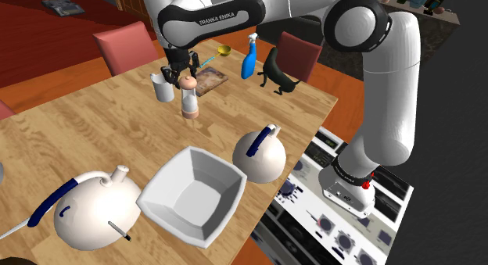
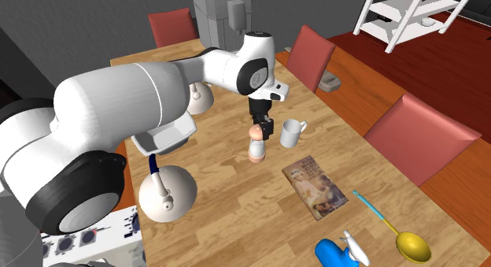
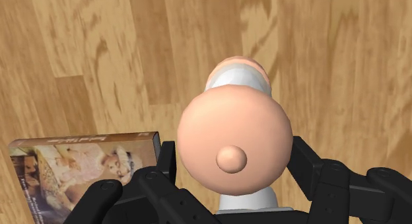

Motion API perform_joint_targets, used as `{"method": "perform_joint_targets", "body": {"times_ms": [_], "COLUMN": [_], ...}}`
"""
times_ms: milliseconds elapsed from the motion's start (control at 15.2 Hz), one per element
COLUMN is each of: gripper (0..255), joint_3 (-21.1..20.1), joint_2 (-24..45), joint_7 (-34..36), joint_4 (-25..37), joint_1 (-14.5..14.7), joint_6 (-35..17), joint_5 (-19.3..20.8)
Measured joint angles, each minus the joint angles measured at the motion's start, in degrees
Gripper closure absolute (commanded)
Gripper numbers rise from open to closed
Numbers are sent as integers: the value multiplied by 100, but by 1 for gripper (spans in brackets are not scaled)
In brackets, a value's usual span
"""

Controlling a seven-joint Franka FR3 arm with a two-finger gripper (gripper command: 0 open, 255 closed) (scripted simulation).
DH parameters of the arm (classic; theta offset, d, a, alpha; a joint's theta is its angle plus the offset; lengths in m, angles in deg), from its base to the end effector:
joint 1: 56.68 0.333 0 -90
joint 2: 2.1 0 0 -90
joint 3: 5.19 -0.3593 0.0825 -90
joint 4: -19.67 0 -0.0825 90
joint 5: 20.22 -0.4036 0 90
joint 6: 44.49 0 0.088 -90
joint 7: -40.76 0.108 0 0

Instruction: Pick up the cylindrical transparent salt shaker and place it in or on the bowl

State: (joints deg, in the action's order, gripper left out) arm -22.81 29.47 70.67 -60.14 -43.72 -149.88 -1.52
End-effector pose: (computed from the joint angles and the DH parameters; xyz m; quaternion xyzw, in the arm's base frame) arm 0.6722 0.3127 0.4234 0.9957 0.0370 0.0044 0.0843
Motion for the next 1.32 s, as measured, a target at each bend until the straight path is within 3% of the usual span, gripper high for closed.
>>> {"method": "perform_joint_targets", "body": {"times_ms": [528,1320], "gripper": [255,255], "joint_3": [-22,-36], "joint_2": [-91,-73], "joint_7": [-68,-252], "joint_4": [247,1212], "joint_1": [16,120], "joint_6": [325,1245], "joint_5": [-45,-82]}}
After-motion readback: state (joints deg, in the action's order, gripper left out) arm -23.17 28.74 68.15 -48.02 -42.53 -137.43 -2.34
